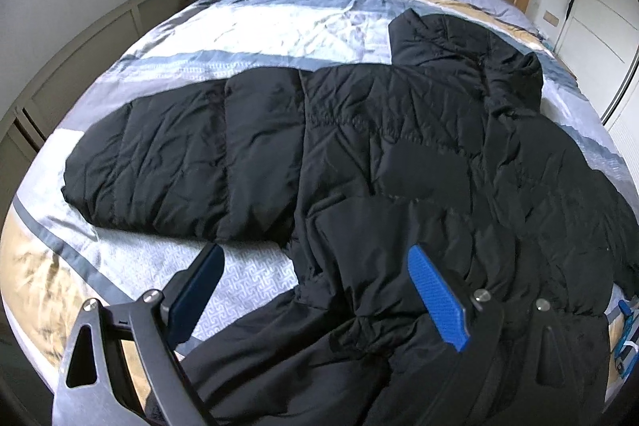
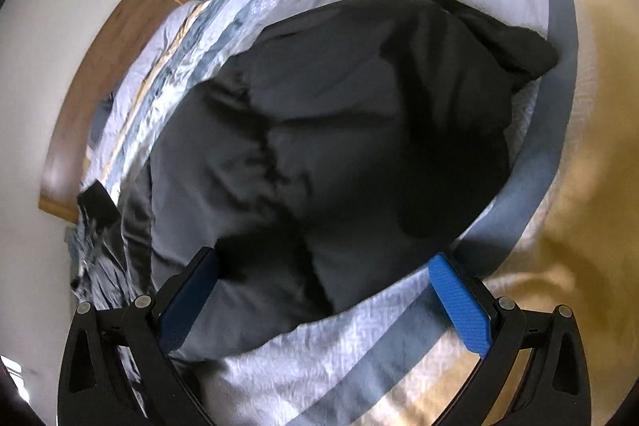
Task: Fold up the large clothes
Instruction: 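Grasp the coat hem with the right gripper and lift it toward the hood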
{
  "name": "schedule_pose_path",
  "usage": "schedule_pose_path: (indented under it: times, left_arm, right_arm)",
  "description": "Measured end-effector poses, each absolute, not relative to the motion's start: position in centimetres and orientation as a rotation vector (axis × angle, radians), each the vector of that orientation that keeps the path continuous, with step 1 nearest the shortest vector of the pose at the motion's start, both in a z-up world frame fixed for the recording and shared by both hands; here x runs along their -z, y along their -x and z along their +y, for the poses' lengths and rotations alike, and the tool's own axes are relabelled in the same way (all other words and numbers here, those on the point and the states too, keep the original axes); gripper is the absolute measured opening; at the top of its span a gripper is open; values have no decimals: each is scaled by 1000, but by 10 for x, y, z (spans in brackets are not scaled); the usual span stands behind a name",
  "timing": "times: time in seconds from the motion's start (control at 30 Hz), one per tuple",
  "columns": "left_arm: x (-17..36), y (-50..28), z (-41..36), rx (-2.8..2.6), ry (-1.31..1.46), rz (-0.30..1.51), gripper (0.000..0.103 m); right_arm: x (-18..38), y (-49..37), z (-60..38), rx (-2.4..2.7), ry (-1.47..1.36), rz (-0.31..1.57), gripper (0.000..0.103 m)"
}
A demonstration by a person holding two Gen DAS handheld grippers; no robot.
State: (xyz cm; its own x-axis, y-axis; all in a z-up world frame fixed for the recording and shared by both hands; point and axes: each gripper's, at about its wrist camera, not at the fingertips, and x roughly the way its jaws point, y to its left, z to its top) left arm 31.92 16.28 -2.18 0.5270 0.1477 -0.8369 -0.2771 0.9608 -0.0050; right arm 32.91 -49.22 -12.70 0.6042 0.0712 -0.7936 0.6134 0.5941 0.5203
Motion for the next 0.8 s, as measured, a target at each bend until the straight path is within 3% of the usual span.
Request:
schedule_pose_path:
  times: [0.47,0.57,0.63,0.73,0.8]
  left_arm:
    - [35,-313,174,-261,157,1013,94]
    - [34,-310,175,-264,155,1013,94]
    - [33,-308,177,-264,162,1009,94]
    - [28,-302,181,-267,185,1000,94]
    - [23,-298,183,-264,202,986,94]
  right_arm:
    - [124,-333,-532,399,-986,810,84]
    - [122,-336,-536,386,-972,800,66]
    - [121,-338,-537,372,-987,785,43]
    - [114,-340,-539,339,-978,765,20]
    - [104,-341,-536,321,-947,753,14]
